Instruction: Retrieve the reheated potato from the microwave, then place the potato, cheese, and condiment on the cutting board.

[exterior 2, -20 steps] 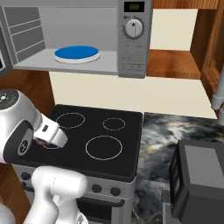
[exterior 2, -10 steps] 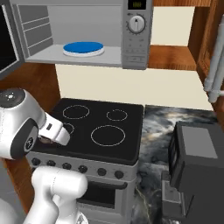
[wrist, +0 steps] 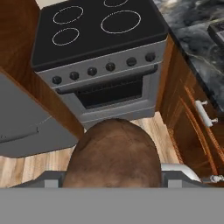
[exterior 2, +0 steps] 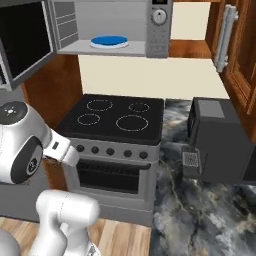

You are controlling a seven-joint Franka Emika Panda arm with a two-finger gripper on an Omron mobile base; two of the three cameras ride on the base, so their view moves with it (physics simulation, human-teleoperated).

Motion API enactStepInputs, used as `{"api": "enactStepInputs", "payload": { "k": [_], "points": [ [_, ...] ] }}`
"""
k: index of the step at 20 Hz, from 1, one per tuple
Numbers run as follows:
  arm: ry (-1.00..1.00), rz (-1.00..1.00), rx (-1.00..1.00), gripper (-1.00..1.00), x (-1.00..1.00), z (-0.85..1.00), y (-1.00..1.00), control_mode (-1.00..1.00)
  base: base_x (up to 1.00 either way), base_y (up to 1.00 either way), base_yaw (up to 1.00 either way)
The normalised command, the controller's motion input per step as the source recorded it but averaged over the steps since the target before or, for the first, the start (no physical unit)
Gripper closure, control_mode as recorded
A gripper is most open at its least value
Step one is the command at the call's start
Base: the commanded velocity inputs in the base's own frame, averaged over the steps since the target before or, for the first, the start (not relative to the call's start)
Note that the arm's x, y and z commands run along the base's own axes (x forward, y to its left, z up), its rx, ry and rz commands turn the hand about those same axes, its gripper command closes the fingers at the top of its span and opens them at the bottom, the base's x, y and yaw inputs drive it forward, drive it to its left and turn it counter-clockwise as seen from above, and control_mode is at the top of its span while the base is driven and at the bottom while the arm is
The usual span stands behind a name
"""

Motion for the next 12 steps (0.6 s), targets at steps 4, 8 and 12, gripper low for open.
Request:
{"api": "enactStepInputs", "payload": {
  "k": [4,8,12],
  "points": [
    [0.0,0.0,0.0,1.0,0.0,0.0,0.0,1.0,-0.32,0.22,-0.6],
    [0.0,0.0,0.0,1.0,0.0,0.0,0.0,1.0,-0.14,0.14,-0.78],
    [0.0,0.0,0.0,1.0,0.0,0.0,0.0,1.0,-0.15,0.01,-0.83]
  ]
}}
